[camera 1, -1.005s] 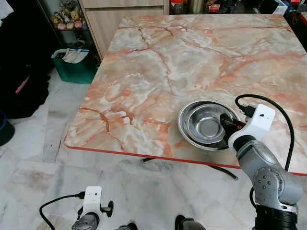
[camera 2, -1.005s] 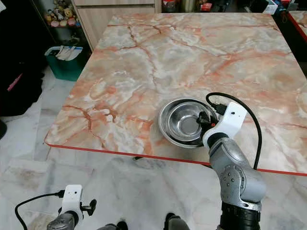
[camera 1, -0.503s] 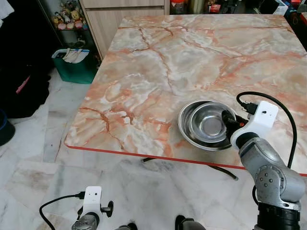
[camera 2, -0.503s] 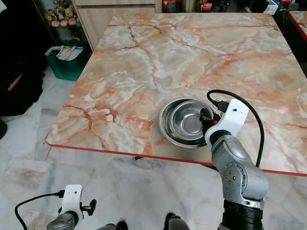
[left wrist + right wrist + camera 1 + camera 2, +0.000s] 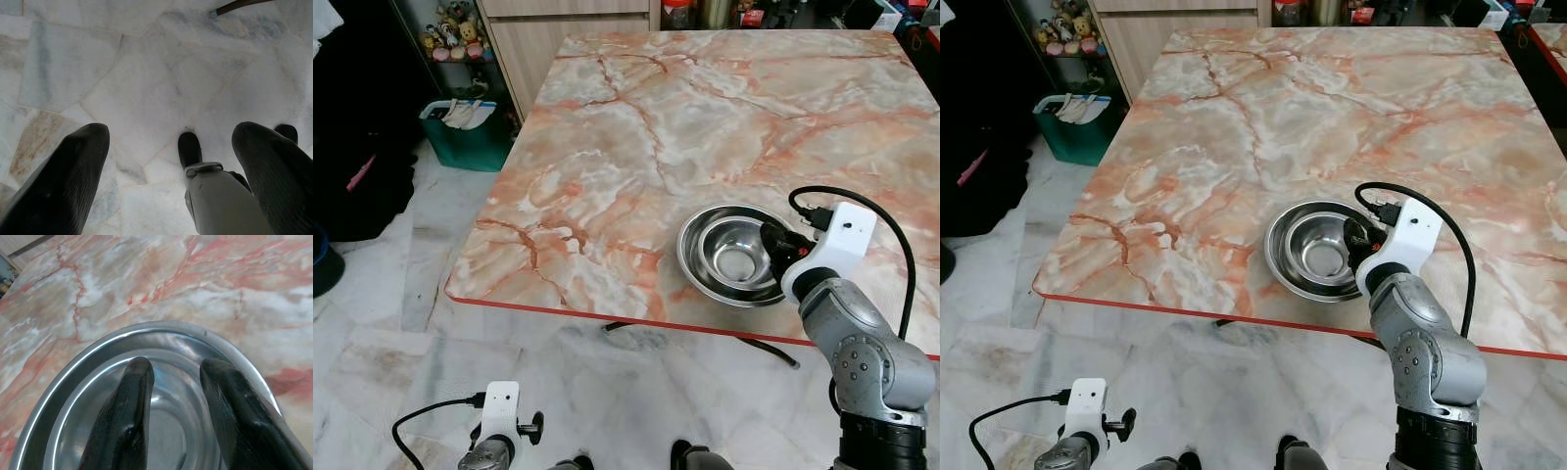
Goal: Setting the table
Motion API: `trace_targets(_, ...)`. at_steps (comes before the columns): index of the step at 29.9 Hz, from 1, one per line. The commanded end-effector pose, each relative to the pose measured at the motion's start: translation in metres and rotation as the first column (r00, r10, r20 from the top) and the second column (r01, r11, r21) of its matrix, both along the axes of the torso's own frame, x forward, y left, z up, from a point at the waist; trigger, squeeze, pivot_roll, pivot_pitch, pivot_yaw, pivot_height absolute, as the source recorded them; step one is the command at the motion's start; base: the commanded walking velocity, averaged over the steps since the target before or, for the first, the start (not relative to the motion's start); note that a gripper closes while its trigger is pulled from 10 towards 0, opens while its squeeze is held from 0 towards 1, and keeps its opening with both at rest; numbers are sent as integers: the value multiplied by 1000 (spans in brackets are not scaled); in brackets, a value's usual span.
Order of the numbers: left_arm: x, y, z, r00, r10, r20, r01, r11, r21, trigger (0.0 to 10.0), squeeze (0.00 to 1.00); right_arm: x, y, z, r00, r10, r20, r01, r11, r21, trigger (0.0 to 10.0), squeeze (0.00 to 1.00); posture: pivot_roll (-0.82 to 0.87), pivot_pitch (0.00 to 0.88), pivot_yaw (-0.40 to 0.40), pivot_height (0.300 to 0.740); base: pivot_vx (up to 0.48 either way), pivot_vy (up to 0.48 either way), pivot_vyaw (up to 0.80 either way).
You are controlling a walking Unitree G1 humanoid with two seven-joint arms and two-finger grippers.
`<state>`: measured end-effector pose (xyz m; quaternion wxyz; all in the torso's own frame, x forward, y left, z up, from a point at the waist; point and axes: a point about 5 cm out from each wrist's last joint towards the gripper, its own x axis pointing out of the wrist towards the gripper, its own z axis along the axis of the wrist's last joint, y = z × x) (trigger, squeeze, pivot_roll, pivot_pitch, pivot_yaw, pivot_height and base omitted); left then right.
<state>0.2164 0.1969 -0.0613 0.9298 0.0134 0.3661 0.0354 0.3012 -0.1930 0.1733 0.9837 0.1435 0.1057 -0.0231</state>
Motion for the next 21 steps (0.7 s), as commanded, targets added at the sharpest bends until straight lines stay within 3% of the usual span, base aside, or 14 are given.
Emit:
trace_targets(1, -12, 7, -7, 998, 23, -51, -23, 1000, 2, 10000, 0, 1, 0, 10, 998, 1, 67, 1, 1000, -26, 10000, 0, -86, 190, 76, 740, 0, 0, 0)
trace_targets(6, -13, 6, -7, 998, 21, -55, -21, 1000, 1, 10000, 0, 2, 1, 15, 992, 19, 126, -9, 997, -83, 10000, 0, -90, 189, 76, 740, 0, 0, 0)
trace_targets(8, -13, 5, -8, 998, 20, -59, -20, 1000, 1, 10000, 0, 0, 14, 31, 956, 95, 279, -40, 979, -198, 10000, 0, -91, 179, 76, 740, 0, 0, 0)
trace_targets(12, -14, 4, -8, 998, 18, -63, -18, 1000, 1, 10000, 0, 0, 21, 39, 929, 126, 349, -44, 972, -232, 10000, 0, -102, 174, 79, 740, 0, 0, 0)
trace_targets(14, -15, 1, -9, 998, 13, -66, -13, 1000, -4, 10000, 0, 1, 29, 29, 899, 190, 394, -13, 913, -408, 10000, 0, -99, 161, 70, 740, 0, 0, 0)
trace_targets(21, -16, 0, -10, 998, 21, -64, -22, 1000, -10, 10000, 0, -2, 34, 19, 858, 230, 459, -19, 907, -420, 10000, 0, -96, 135, 59, 740, 0, 0, 0)
